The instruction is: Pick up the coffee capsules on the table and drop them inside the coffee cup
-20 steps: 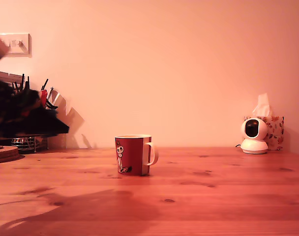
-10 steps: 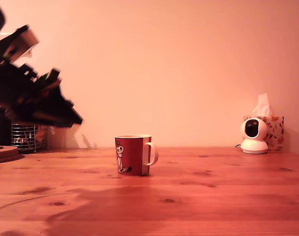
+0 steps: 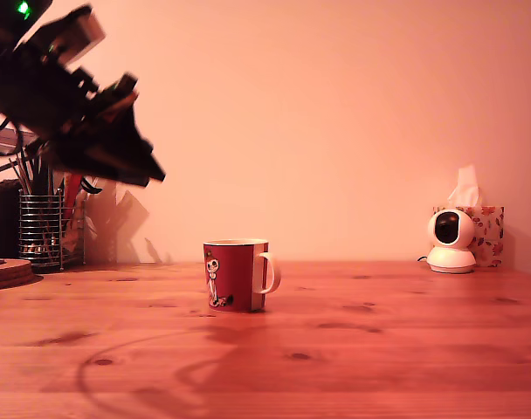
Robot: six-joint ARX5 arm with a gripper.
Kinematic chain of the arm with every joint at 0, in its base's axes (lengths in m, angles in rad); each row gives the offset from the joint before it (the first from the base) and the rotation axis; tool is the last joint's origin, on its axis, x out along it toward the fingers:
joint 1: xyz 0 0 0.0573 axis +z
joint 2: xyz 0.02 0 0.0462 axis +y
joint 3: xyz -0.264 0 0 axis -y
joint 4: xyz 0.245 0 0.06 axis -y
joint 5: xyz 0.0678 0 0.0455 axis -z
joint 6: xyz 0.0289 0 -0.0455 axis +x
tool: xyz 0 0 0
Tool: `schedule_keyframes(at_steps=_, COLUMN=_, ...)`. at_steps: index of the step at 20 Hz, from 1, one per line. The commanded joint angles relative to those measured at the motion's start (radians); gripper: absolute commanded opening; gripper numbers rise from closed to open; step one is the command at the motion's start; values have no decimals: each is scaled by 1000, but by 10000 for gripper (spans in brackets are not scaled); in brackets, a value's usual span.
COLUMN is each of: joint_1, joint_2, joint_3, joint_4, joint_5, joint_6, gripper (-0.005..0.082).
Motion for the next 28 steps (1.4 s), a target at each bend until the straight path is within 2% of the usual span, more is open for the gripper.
schedule_keyframes(at_steps=1, joint_1=-2, joint_2=12, joint_3=25, joint_4=-19, joint_5=-2, joint_6=6, gripper=109)
schedule_keyframes(at_steps=11, joint_1=-52, joint_2=218, joint_3=272, joint_4=-207, joint_5=-2, joint_6=72, gripper=109)
schedule_keyframes(at_steps=17, joint_1=-69, joint_2=349, joint_3=426, joint_4=-293, joint_5=-3, joint_6=84, gripper=109)
schedule_keyframes(at_steps=20, joint_1=-76, joint_2=414, joint_3=506, joint_4=-344, joint_5=-17, joint_6=107, gripper=110)
schedule_keyframes(at_steps=28, joint_1=-103, joint_2=566, joint_3=692, joint_4=-443, joint_5=-49, joint_6=126, gripper=110)
